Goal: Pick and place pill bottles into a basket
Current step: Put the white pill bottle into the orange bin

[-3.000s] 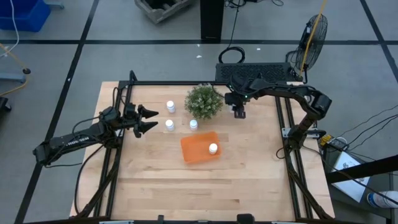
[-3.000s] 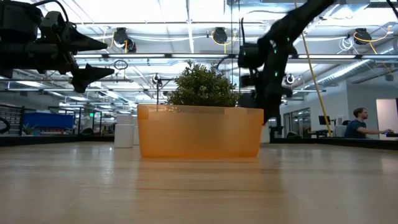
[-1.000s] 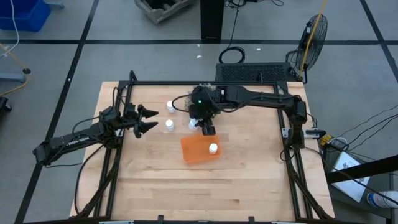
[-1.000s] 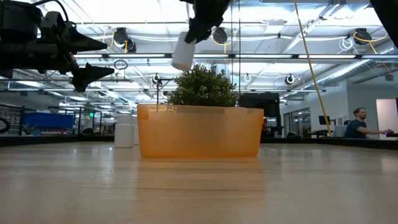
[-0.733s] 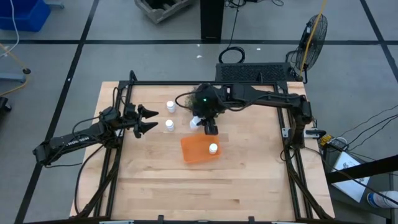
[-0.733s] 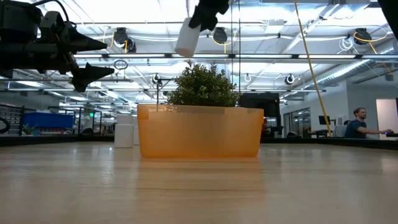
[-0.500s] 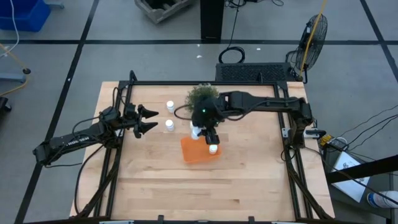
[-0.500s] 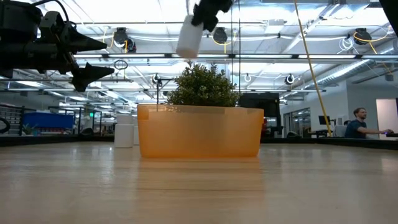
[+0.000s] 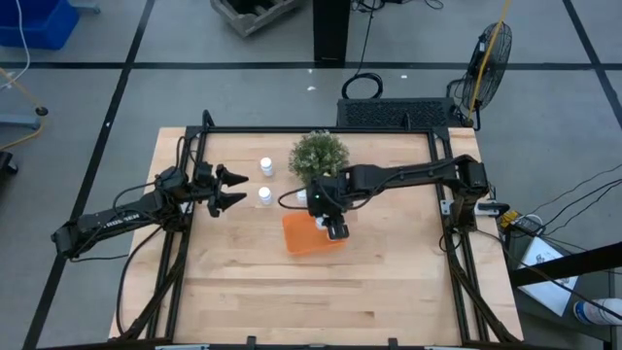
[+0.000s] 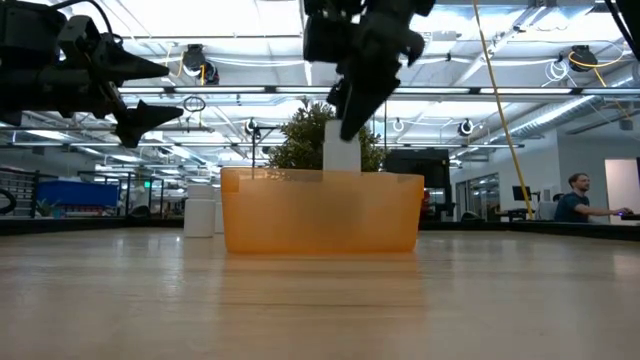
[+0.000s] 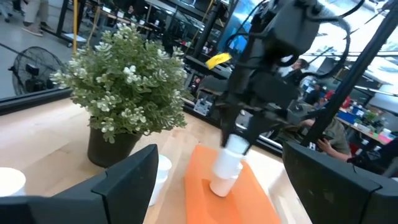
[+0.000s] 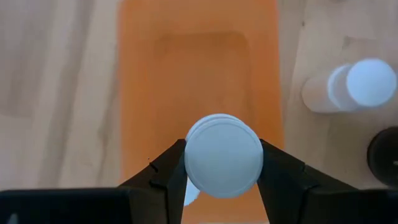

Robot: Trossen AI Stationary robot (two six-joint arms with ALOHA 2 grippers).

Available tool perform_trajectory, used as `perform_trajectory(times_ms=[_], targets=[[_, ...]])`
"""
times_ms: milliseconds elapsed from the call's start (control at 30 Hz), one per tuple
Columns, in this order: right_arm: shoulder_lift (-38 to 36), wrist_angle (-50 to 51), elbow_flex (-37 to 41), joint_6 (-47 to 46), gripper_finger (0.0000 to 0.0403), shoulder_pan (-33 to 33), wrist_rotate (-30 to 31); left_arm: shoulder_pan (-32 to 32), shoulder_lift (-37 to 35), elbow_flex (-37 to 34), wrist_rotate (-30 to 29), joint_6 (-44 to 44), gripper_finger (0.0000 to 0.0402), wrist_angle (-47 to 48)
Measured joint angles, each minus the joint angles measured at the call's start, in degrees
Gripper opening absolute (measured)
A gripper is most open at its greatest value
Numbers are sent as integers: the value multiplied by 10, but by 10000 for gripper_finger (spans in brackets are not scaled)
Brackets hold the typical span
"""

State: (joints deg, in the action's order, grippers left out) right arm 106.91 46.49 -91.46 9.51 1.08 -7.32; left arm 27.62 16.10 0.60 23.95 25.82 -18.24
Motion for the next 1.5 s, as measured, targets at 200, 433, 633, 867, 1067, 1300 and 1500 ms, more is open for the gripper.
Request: perform_trajectory(times_ms=[200,433,633,867,1067,1300,1500], targets=[[-24,-72,65,-7,147,4,17,0,0,0,2,0,349,1],[-43,-121,121,-24,147,4,28,0,0,0,2,12,349,1],[-43,-145,146,-29,147,4,27,0,0,0,2,88,349,0],[-43,-168,163,-36,147,7,11,0,0,0,0,92,349,0],[-43,-174,174,-46,147,15,12,0,0,0,0,91,349,1],[-43,-176,176,-43,147,19,11,0,0,0,0,90,349,0],[-43,-168,176,-43,190,30,12,0,0,0,1,90,349,0]])
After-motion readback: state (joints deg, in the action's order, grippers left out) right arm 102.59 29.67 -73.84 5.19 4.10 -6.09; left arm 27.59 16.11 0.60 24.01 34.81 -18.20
